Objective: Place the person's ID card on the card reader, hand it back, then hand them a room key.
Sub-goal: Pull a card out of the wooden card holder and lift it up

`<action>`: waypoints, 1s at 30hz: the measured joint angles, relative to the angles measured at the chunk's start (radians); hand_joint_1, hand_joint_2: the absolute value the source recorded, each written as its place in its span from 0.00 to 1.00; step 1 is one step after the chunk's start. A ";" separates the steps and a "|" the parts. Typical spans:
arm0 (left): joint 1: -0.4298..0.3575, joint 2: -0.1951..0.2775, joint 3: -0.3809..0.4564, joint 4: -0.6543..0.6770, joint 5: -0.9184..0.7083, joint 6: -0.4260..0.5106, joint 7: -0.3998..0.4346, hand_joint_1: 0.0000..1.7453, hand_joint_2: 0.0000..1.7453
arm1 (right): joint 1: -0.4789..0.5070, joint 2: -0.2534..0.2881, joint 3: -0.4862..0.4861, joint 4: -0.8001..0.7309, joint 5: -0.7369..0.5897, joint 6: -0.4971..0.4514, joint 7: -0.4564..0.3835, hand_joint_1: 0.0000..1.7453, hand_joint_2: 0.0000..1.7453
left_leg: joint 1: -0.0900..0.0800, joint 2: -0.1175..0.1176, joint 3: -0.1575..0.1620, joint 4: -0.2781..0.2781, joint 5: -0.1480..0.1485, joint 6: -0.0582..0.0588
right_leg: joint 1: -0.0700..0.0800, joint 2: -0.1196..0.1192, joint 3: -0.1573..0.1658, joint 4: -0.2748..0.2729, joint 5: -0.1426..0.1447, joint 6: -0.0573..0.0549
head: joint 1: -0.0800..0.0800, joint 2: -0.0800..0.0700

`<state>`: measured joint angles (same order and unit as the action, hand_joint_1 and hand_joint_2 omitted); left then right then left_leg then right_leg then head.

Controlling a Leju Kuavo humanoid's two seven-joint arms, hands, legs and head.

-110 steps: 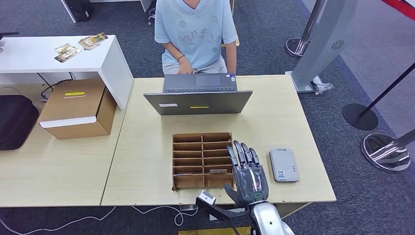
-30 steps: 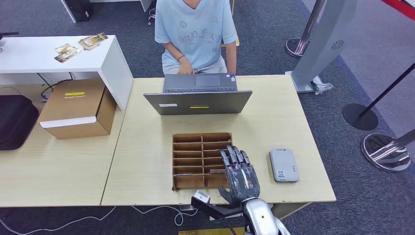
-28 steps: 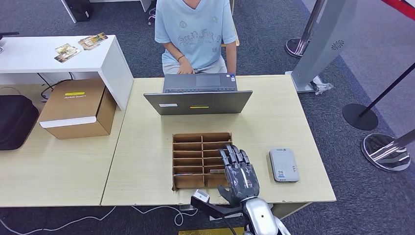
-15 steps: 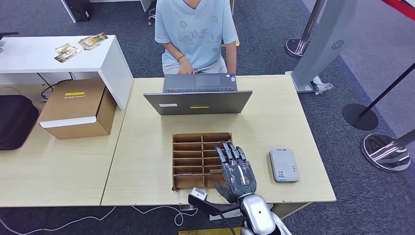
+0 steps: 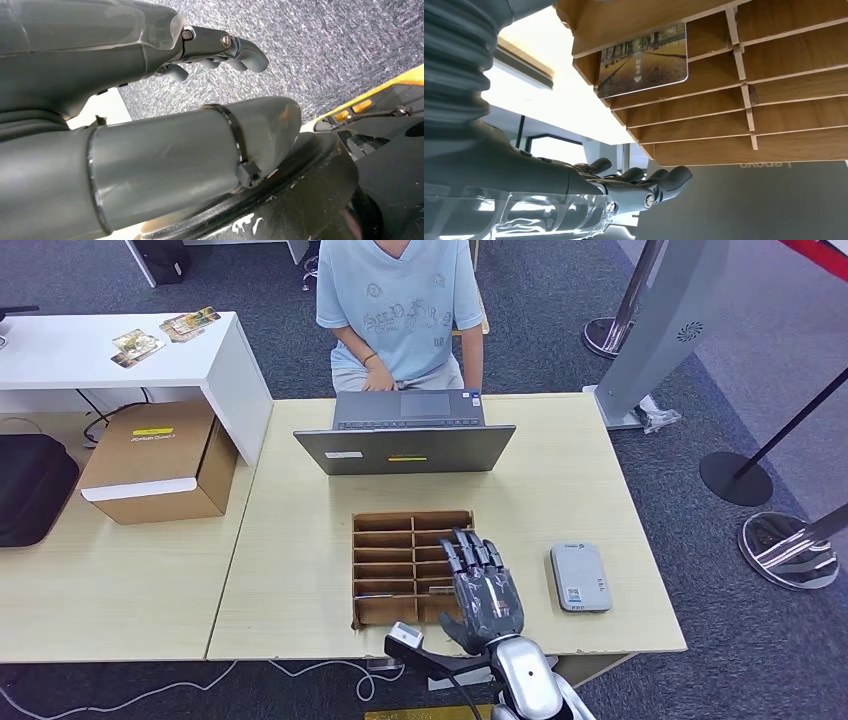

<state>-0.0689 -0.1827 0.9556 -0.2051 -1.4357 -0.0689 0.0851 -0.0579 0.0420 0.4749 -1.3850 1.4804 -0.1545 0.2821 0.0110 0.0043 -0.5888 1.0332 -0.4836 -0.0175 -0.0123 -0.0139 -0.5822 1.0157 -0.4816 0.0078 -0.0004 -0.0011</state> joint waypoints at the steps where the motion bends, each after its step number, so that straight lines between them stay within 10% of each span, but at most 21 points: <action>1: 0.000 0.000 -0.001 0.000 -0.001 0.001 0.000 0.00 0.00 | 0.000 0.000 0.000 0.000 0.000 0.000 0.002 0.00 1.00 | 0.000 0.000 0.000 0.000 0.000 0.000 | 0.000 0.000 0.000 0.000 0.000 0.000 | 0.000 0.000; 30: 0.000 0.000 -0.005 0.000 -0.003 0.001 0.000 0.00 0.00 | 0.001 0.000 -0.005 0.009 -0.006 0.001 0.012 0.10 1.00 | 0.000 0.000 0.000 0.000 0.000 0.000 | 0.000 0.000 0.000 0.000 0.000 0.000 | 0.000 0.000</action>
<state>-0.0689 -0.1823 0.9503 -0.2052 -1.4390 -0.0679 0.0851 -0.0568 0.0420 0.4700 -1.3756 1.4740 -0.1534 0.2943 0.0110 0.0043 -0.5887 1.0332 -0.4836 -0.0175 -0.0122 -0.0139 -0.5822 1.0157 -0.4816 0.0078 -0.0004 -0.0011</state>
